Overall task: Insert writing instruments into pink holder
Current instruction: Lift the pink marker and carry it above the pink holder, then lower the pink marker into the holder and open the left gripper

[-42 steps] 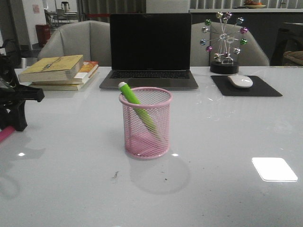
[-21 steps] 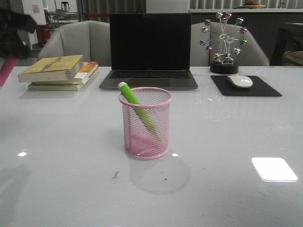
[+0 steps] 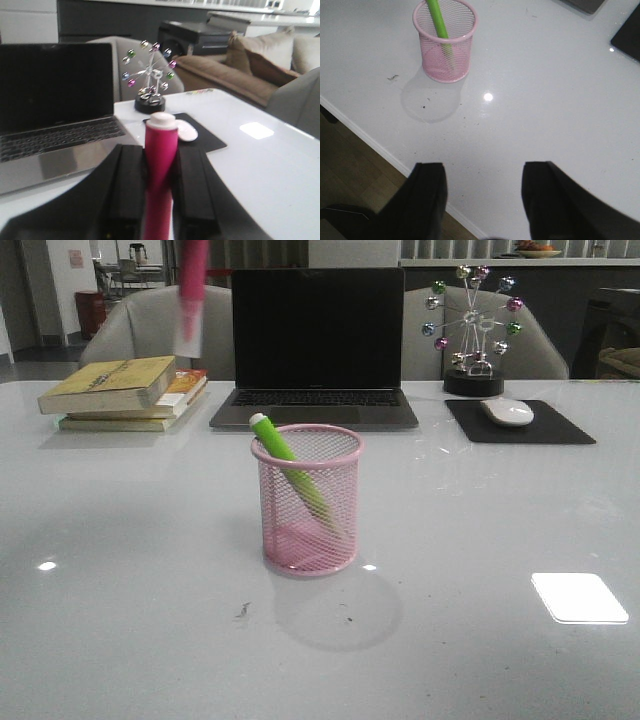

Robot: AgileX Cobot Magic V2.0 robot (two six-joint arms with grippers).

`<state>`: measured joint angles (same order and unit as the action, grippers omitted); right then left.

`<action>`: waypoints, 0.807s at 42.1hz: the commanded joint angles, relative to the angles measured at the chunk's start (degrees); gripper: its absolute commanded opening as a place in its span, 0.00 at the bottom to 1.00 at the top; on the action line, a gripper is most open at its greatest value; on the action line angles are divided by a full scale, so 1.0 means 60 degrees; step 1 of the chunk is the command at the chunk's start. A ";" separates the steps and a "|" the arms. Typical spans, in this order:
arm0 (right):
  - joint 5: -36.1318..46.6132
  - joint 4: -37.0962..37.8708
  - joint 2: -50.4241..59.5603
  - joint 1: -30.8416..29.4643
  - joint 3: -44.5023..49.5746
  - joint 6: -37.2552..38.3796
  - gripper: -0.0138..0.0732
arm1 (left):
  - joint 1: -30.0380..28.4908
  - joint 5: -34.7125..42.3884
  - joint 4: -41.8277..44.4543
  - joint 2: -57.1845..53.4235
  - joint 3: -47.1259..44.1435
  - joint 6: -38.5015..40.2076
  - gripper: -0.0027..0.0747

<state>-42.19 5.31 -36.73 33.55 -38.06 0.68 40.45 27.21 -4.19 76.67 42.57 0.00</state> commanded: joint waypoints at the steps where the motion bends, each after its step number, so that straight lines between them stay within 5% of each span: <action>1: 0.0614 0.0068 0.0035 0.0002 -0.0249 -0.0113 0.69 | 0.0540 0.2403 -0.0077 0.0476 0.0279 0.0000 0.15; 8: 0.0614 0.0068 0.0035 0.0002 -0.0249 -0.0113 0.69 | 0.0862 0.3607 -0.0058 0.1785 0.0689 0.0053 0.15; 34: 0.0614 0.0068 0.0035 0.0002 -0.0249 -0.0113 0.69 | 0.0864 0.4284 -0.0043 0.4351 0.1295 0.0053 0.16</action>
<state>-42.19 5.31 -36.73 33.55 -38.06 0.68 45.15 47.64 -4.33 104.74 48.54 0.00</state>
